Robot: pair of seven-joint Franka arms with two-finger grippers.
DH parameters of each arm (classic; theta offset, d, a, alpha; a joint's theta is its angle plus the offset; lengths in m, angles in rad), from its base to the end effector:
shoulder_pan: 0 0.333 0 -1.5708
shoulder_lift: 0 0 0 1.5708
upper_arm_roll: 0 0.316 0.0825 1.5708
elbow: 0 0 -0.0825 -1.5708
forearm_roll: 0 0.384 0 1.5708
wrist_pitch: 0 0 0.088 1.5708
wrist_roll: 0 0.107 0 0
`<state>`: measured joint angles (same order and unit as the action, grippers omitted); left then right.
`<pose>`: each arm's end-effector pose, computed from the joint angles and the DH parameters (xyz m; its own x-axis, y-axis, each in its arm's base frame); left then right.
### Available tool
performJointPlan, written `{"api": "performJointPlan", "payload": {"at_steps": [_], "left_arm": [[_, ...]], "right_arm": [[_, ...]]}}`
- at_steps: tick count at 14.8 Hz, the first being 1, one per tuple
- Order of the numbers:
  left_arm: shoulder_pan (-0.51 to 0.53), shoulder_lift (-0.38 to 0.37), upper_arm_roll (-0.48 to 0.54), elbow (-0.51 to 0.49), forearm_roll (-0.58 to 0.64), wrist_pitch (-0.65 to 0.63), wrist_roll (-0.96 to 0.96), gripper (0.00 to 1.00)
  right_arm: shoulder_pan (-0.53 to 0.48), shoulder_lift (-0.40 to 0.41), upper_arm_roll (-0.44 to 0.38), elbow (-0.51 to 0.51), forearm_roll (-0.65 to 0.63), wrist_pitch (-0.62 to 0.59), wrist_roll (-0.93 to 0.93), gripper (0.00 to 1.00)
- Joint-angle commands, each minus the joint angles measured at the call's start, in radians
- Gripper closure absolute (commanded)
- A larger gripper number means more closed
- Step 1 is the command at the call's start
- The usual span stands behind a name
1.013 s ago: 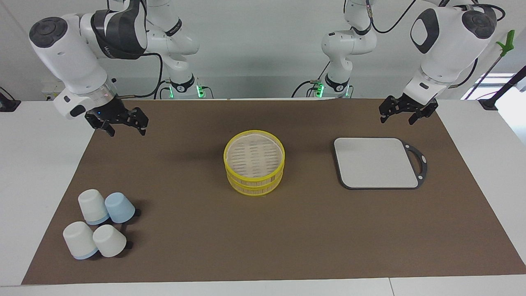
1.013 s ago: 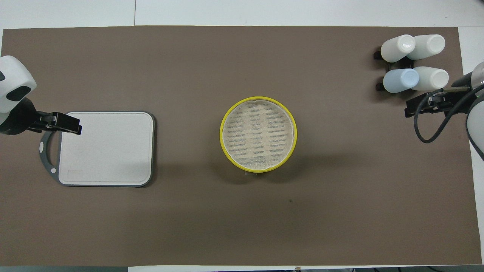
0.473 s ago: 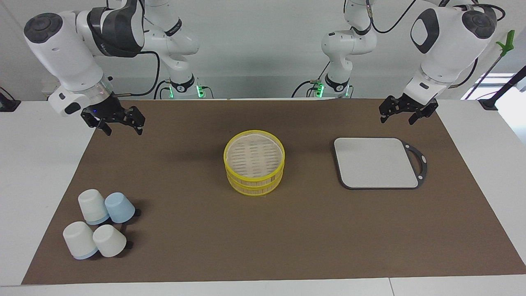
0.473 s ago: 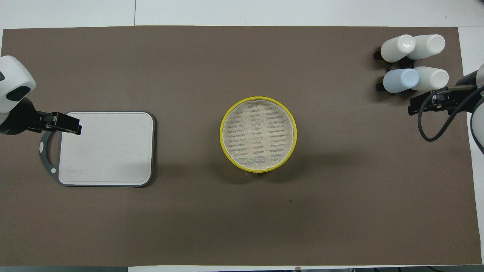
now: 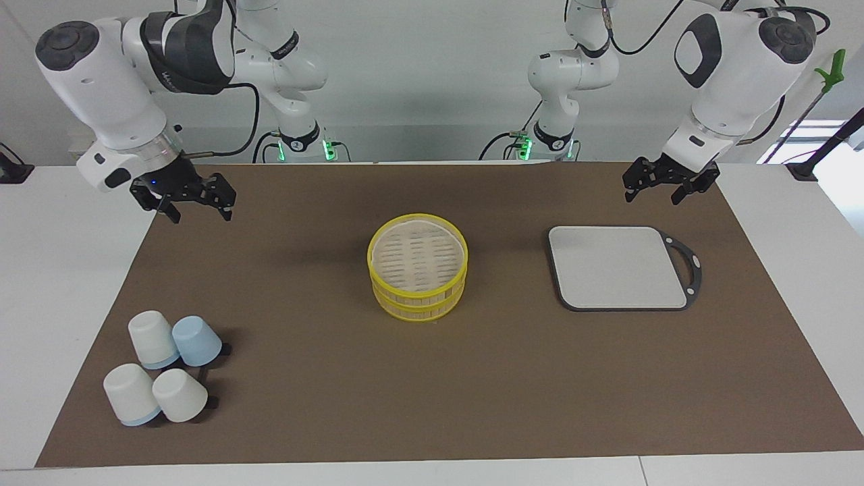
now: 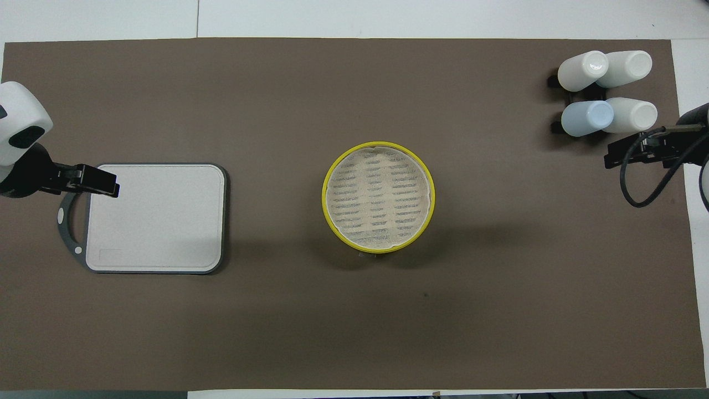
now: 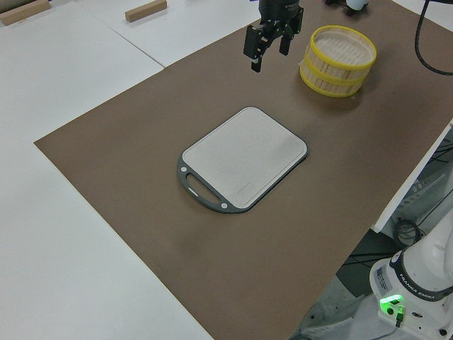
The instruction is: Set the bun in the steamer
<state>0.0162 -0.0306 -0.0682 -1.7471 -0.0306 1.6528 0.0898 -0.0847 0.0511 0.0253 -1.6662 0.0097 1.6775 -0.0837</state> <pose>0.5448 -0.0319 0.5649 0.9885 -0.1385 -0.0610 -0.1367 -0.9900 0.0338 0.5732 -0.0335 0.5595 0.9990 0.0233 -0.0387 0.0228 -0.9996 -0.0142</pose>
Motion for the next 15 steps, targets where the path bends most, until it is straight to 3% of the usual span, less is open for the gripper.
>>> {"api": "performJointPlan", "payload": {"at_steps": [1, 15], "left_arm": [[0.008, -0.022, -0.005, -0.018, 0.021, 0.009, 0.013, 0.00], [0.008, -0.022, -0.005, -0.018, 0.021, 0.009, 0.013, 0.00]], "right_arm": [[-0.020, -0.011, 0.013, -0.006, -0.002, -0.002, -0.030, 0.00], [-0.020, -0.008, 0.013, -0.006, 0.000, 0.036, -0.021, 0.00]]}}
